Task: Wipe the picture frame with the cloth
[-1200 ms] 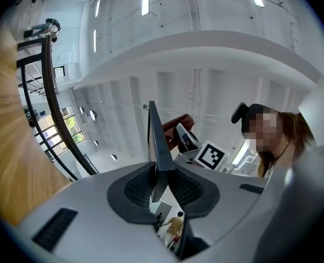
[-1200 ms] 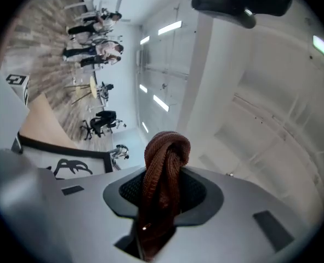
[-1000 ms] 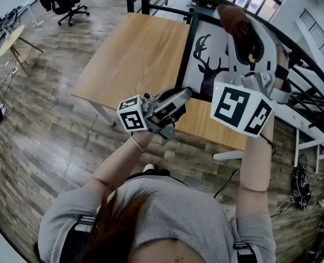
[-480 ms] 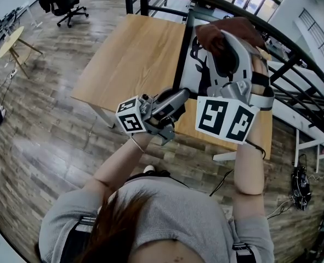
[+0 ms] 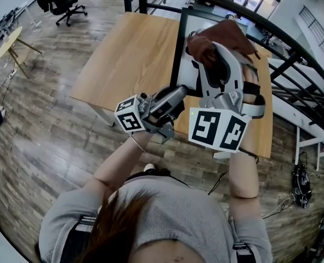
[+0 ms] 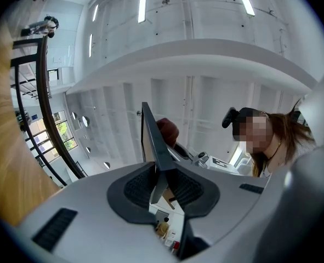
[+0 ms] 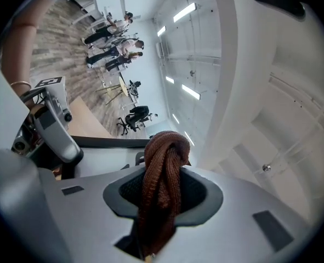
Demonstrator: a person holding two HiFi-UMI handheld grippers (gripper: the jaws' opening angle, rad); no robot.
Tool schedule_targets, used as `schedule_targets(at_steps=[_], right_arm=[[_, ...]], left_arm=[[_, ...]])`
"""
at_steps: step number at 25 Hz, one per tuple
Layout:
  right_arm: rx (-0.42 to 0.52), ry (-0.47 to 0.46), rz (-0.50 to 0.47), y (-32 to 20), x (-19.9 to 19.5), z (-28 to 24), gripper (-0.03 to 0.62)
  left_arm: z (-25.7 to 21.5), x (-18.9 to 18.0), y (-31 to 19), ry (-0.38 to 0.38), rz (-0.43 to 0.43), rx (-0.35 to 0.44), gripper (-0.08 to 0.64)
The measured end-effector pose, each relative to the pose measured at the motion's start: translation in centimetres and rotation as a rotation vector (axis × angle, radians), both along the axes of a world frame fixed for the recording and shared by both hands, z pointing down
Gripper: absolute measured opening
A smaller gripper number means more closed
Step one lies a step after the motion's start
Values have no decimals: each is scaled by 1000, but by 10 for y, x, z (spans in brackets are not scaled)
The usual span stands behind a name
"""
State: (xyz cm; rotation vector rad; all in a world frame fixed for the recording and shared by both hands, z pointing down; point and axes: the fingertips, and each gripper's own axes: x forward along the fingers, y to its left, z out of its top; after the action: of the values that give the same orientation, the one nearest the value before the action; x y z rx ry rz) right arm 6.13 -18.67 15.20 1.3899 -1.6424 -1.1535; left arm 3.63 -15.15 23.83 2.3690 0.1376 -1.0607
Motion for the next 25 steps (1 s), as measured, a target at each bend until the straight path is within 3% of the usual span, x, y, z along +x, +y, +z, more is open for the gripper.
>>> schedule_targets(at_steps=[9, 17, 21, 25], right_arm=[[-64, -35, -27, 12, -3, 26, 133], [-128, -100, -53, 21, -10, 45, 133], [-174, -181, -67, 28, -9, 53, 133], [-189, -180, -67, 35, -10, 60, 133]], left_arm=[[2, 2, -3, 5, -13, 1, 74], [3, 0, -8, 17, -28, -6, 74], [5, 1, -9, 19, -34, -2, 74], [4, 0, -8, 23, -40, -1, 74]])
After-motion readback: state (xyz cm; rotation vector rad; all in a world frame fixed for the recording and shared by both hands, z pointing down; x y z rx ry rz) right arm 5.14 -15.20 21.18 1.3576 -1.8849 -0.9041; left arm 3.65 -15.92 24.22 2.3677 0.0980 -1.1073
